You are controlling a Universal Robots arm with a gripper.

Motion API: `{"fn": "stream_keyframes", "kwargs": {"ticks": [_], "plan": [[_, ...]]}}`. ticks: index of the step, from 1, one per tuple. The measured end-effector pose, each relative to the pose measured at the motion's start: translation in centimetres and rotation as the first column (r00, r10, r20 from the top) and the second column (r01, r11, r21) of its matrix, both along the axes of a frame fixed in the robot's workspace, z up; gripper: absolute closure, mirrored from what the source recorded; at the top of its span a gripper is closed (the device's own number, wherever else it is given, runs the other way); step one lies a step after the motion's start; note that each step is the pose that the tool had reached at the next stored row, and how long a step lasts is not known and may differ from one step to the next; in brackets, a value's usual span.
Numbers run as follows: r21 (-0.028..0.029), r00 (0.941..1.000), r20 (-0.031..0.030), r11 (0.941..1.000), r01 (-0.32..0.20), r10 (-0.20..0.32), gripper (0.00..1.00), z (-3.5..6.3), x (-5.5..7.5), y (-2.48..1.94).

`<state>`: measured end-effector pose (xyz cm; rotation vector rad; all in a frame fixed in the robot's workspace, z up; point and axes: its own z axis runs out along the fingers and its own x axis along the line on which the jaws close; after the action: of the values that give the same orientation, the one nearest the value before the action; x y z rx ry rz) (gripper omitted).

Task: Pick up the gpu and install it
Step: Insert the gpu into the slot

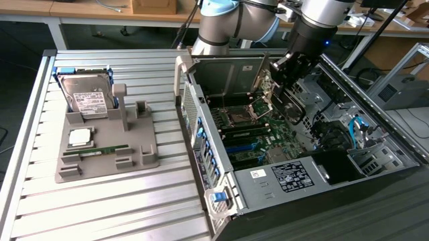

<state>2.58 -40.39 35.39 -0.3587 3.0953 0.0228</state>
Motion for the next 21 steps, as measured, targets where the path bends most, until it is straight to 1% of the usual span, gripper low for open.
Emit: {"fn": "stream_keyframes", "kwargs": {"ticks": [4, 8, 10, 16, 21], "plan": [[0.0, 0.9997, 0.0, 0.9997, -0.026, 0.026, 0.73, 0.0, 0.0, 0.0], [0.0001, 0.998, 0.0, 0.998, -0.063, 0.063, 0.73, 0.0, 0.0, 0.0], [0.0, 0.9964, 0.0, 0.9964, -0.085, 0.085, 0.73, 0.0, 0.0, 0.0], [0.0, 0.9923, 0.0, 0.9923, -0.124, 0.124, 0.73, 0.0, 0.0, 0.0], [0.0, 0.9861, 0.0, 0.9861, -0.166, 0.166, 0.73, 0.0, 0.0, 0.0]]}}
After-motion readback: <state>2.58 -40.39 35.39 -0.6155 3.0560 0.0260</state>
